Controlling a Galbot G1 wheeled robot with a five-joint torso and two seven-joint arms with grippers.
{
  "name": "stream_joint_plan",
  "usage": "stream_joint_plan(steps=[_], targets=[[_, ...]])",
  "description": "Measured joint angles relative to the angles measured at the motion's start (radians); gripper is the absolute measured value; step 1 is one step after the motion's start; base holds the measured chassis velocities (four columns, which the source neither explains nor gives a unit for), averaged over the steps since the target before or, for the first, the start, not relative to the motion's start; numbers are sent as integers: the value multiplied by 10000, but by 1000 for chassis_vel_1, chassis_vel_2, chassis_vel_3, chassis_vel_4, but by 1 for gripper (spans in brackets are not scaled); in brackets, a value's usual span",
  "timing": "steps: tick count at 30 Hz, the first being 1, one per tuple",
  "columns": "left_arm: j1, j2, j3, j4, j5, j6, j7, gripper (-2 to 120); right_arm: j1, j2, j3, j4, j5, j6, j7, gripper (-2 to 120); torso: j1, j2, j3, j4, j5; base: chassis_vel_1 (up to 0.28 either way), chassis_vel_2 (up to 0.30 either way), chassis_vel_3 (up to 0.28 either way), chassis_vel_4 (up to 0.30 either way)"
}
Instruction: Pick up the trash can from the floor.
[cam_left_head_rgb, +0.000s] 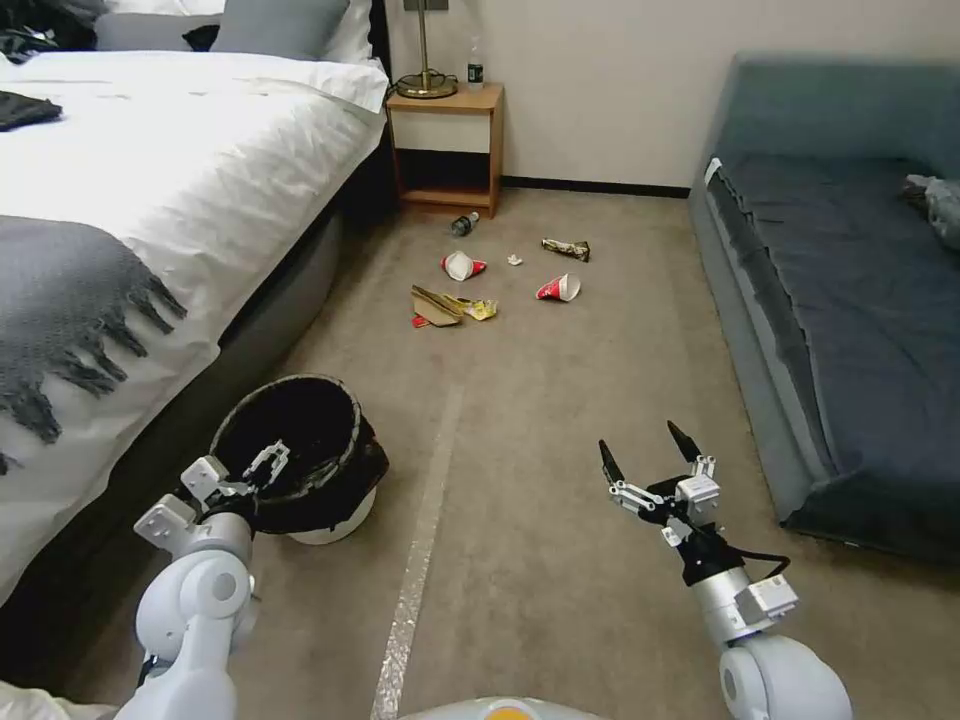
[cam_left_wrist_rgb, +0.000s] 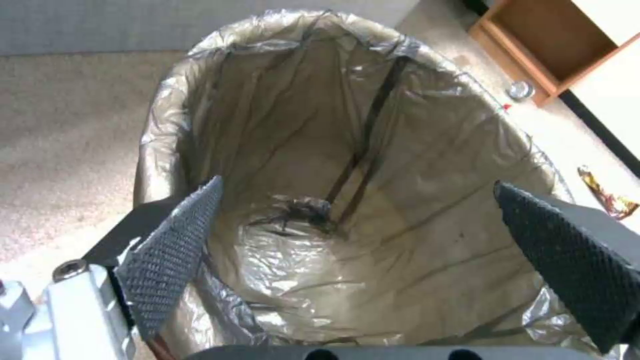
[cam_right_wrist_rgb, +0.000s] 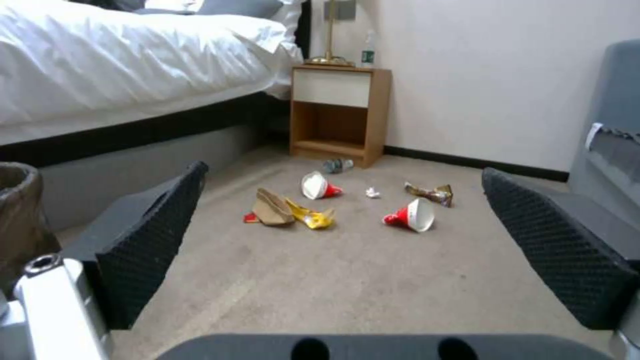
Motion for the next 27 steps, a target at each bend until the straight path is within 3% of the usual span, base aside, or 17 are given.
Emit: stream_joint_plan(steps=[4,5,13,27], targets=[[-44,4,26,160,134,-352,170,100,77,8,-40,-17,-25,-42,-44,100,1,-1,3,-1,-22,0,0,0,0],[-90,8,18,159,146,-502,235,99,108,6,-38,-16,-30,-63,-59,100,0,0,1,-3,-6,0,0,0,0],[-154,0,17,157,218,-874,355,98,118,20,14,-83,-61,-71,-80,100,1,-1,2,-2,-6,0,0,0,0],[126,33,-73,-331,106,-939,295,99,14,93,13,-75,-163,-21,-126,100,0,0,0,-2,-4,0,0,0,0]])
